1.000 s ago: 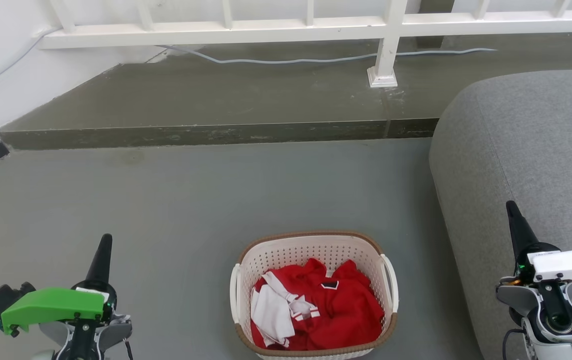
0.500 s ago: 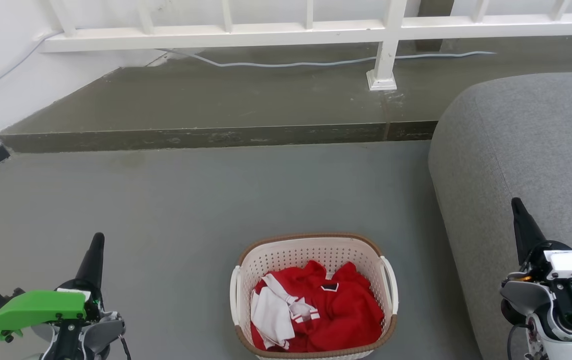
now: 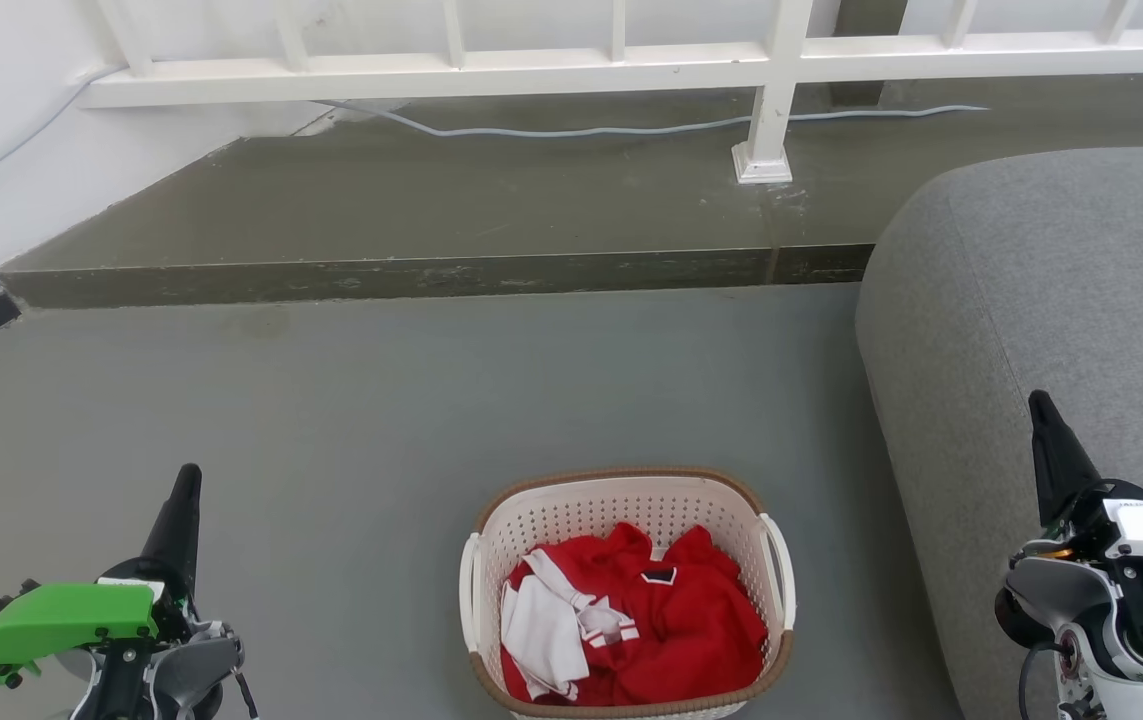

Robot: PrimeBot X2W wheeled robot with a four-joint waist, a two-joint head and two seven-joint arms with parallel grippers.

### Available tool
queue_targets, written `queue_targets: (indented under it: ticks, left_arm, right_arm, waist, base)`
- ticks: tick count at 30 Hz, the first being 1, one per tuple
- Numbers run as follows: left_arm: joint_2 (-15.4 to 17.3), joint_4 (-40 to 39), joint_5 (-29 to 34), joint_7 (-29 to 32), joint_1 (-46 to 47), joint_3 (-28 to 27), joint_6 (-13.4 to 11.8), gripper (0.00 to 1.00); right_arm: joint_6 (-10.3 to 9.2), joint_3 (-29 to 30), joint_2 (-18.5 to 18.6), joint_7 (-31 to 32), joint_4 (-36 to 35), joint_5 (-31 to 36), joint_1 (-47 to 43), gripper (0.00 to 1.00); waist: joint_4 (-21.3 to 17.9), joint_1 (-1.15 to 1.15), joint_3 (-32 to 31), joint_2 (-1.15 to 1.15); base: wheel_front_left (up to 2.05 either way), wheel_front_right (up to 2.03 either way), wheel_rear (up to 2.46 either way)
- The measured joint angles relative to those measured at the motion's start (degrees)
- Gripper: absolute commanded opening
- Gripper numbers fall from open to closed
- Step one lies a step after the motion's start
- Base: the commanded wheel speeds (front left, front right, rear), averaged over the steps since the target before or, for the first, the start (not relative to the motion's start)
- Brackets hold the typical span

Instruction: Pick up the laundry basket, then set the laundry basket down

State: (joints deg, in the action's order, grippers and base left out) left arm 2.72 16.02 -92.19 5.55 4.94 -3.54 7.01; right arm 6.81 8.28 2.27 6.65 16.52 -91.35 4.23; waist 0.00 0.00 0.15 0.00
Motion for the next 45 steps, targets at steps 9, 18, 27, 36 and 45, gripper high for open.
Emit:
queue_targets:
  ticks: [9, 18, 27, 36, 45]
  left_arm:
    - [0.0, 0.0, 0.0, 0.0, 0.0, 0.0, 0.0, 0.00]
    - [0.0, -0.1, 0.0, 0.0, 0.0, 0.0, 0.0, 0.00]
    - [0.0, -0.1, 0.0, 0.0, 0.0, -0.1, 0.0, 0.00]
    - [0.0, -0.1, 0.0, 0.0, 0.0, -0.1, 0.0, 0.00]
    - [0.0, -0.1, 0.0, 0.0, 0.0, -0.1, 0.0, 0.00]
  right_arm:
    - [0.20, 0.0, 0.0, 0.0, -0.1, 0.0, 0.0, 0.00]
    - [0.21, 0.0, 0.0, 0.0, -0.1, 0.0, 0.0, 0.00]
    - [0.21, 0.0, 0.0, 0.0, -0.1, 0.0, 0.0, 0.00]
    - [0.21, -0.1, 0.0, 0.0, -0.1, 0.0, 0.0, 0.00]
    - [0.22, -0.1, 0.0, 0.0, -0.2, -0.1, 0.0, 0.00]
  waist:
    - [0.0, 0.00, 0.0, 0.00]
    - [0.0, 0.00, 0.0, 0.00]
    - [0.0, 0.00, 0.0, 0.00]
    - [0.0, 0.00, 0.0, 0.00]
    - [0.0, 0.00, 0.0, 0.00]
  base:
    - [0.00, 0.00, 0.00]
    - [0.00, 0.00, 0.00]
    - [0.00, 0.00, 0.00]
    - [0.00, 0.00, 0.00]
    - [0.00, 0.00, 0.00]
